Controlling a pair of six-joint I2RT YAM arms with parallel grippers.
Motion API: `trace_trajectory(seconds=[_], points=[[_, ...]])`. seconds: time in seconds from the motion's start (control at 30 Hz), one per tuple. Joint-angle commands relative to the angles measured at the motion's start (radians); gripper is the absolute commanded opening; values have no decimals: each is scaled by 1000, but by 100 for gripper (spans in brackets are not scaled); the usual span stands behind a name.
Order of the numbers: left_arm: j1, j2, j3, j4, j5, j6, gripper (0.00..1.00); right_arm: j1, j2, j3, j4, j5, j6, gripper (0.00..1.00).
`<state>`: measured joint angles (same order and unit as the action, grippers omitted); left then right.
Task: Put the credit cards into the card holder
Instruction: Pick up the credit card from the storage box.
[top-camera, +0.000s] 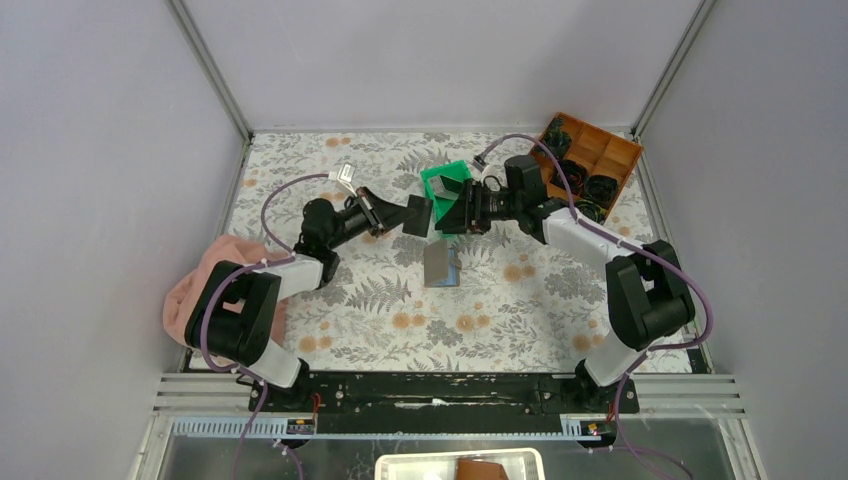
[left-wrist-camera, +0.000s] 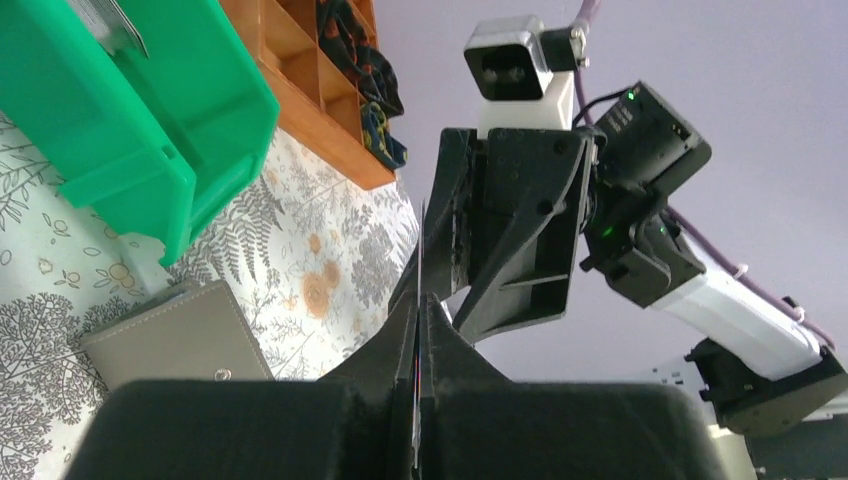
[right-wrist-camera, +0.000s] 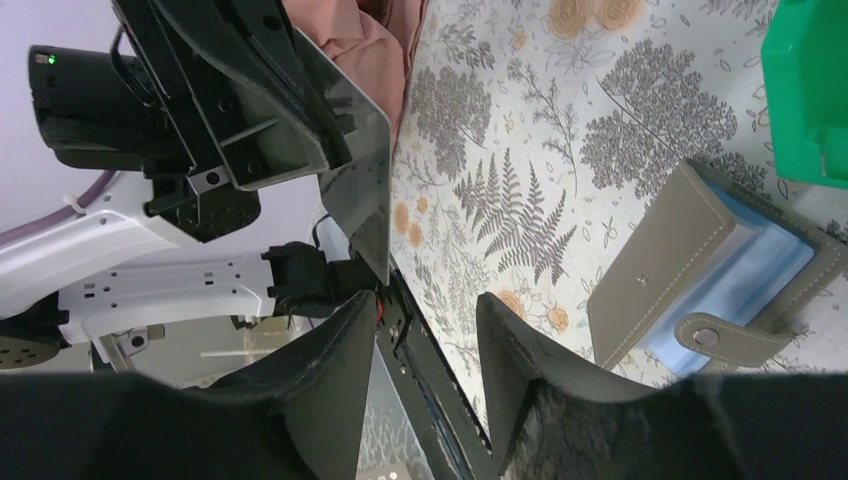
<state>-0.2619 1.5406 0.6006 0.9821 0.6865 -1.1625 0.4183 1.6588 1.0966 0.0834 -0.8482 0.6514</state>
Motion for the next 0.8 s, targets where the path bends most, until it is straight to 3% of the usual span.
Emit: trace_trajectory(seconds=[0.0,0.63,0.77], points=[[-3,-4,-1,79,-91,-42,0,-3,-48,-25,198,15,92,49],[-45,69,13,159,-111,-110,0,23,91,12,368,-7,204,46],[-53,83,20,165,-108,-114,0,29,114,25,401,-15,229,39]])
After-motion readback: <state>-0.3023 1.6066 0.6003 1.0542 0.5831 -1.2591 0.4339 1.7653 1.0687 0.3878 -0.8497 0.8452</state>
